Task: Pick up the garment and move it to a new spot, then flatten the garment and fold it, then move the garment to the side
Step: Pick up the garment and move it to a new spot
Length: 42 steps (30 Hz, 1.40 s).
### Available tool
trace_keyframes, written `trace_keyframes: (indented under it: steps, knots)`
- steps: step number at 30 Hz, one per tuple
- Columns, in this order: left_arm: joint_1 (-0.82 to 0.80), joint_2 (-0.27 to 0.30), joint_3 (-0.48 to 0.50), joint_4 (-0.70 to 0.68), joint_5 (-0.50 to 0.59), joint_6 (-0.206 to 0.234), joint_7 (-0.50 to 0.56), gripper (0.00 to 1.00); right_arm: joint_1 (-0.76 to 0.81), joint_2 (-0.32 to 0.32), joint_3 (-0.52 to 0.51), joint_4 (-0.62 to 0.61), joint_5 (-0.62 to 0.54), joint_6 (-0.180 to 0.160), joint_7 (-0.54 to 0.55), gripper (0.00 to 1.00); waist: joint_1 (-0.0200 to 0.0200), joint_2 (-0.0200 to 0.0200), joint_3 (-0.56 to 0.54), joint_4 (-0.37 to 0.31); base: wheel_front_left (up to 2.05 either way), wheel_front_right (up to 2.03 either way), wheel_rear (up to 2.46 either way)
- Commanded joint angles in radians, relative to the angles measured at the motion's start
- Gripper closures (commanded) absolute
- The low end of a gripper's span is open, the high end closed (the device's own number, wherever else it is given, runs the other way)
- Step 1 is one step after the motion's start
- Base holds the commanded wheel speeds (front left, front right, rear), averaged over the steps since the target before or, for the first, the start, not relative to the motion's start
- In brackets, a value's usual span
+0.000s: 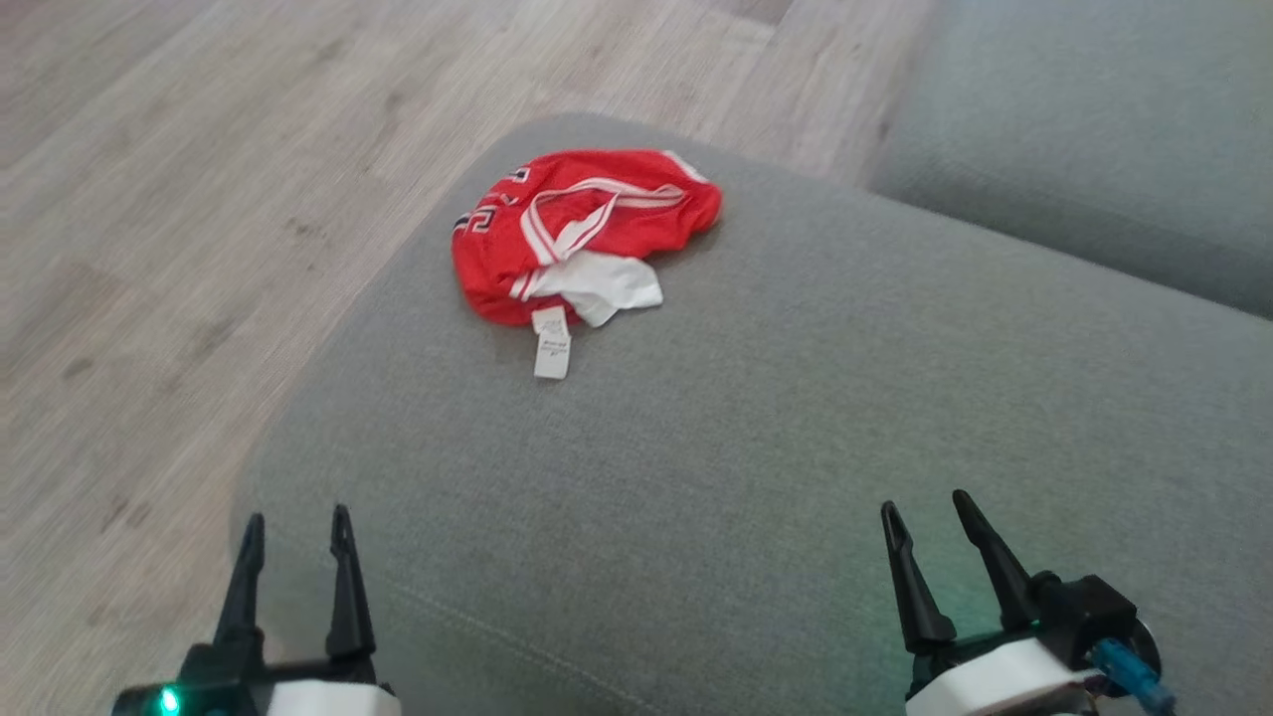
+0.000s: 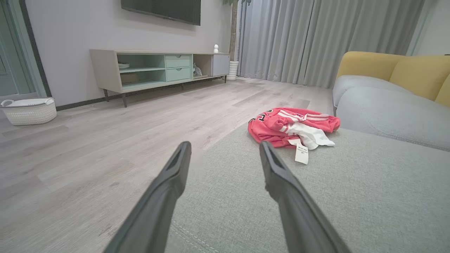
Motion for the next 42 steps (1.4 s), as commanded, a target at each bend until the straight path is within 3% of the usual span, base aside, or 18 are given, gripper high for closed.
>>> trace_keyframes:
  steps: [1,7,13,17,18,23,28,33,34,35,42]
  knots:
    - [-0.046,0.000,0.042,-0.040,0.010,-0.003,-0.005,0.00,-0.035,-0.005,0.013,-0.027,-0.012,0.007,-0.012,0.00,-0.0002,0.0000,0.018,0.016,0.00,0.00,0.00]
    - [-0.156,0.028,0.073,-0.114,0.032,-0.028,-0.005,0.00,-0.091,-0.088,0.018,-0.051,-0.063,0.007,-0.012,0.00,-0.0002,0.0000,0.182,-0.023,0.00,0.00,0.00]
    - [-0.397,0.090,0.066,-0.072,0.031,-0.105,-0.005,0.00,-0.164,-0.197,0.014,-0.078,-0.082,0.007,-0.012,0.00,-0.0002,0.0000,0.328,-0.068,0.00,0.00,0.00]
    - [-0.585,0.118,0.032,0.096,0.014,-0.140,-0.005,0.00,-0.193,-0.255,0.004,-0.091,-0.089,0.007,-0.012,0.00,-0.0002,0.0000,0.394,-0.090,0.00,0.00,0.00]
    - [-0.676,0.121,0.015,0.203,-0.003,-0.149,-0.005,0.00,-0.206,-0.278,0.000,-0.098,-0.091,0.007,-0.012,0.00,-0.0002,0.0000,0.424,-0.104,0.00,0.00,0.00]
    - [-0.871,0.122,-0.040,0.476,-0.052,-0.161,0.029,0.00,-0.234,-0.322,0.001,-0.123,-0.095,0.007,-0.012,0.00,-0.0002,0.0000,0.496,-0.137,0.00,0.00,0.00]
    - [-0.986,0.123,-0.034,0.712,-0.071,-0.150,0.089,0.00,-0.267,-0.348,0.004,-0.139,-0.099,0.007,-0.012,0.00,-0.0002,0.0000,0.561,-0.174,0.00,0.00,0.00]
    - [-1.039,0.108,-0.021,0.854,-0.101,-0.141,0.139,0.01,-0.282,-0.343,0.002,-0.144,-0.101,0.007,-0.012,0.00,-0.0002,0.0000,0.592,-0.188,0.00,0.00,0.00]
    - [-1.050,0.106,-0.021,0.874,-0.105,-0.143,0.133,0.57,-0.284,-0.340,0.001,-0.142,-0.101,0.007,-0.012,0.00,-0.0002,0.0000,0.595,-0.189,0.00,0.00,0.00]
    - [-1.058,0.105,-0.024,0.887,-0.106,-0.145,0.117,1.00,-0.284,-0.336,-0.001,-0.140,-0.101,0.007,-0.012,0.00,-0.0002,0.0000,0.597,-0.191,0.00,0.00,0.00]
    - [-1.114,0.139,-0.036,0.890,-0.103,-0.152,0.011,1.00,-0.285,-0.289,0.006,-0.118,-0.098,0.007,-0.012,0.00,-0.0002,0.0000,0.524,-0.209,0.00,0.00,0.00]
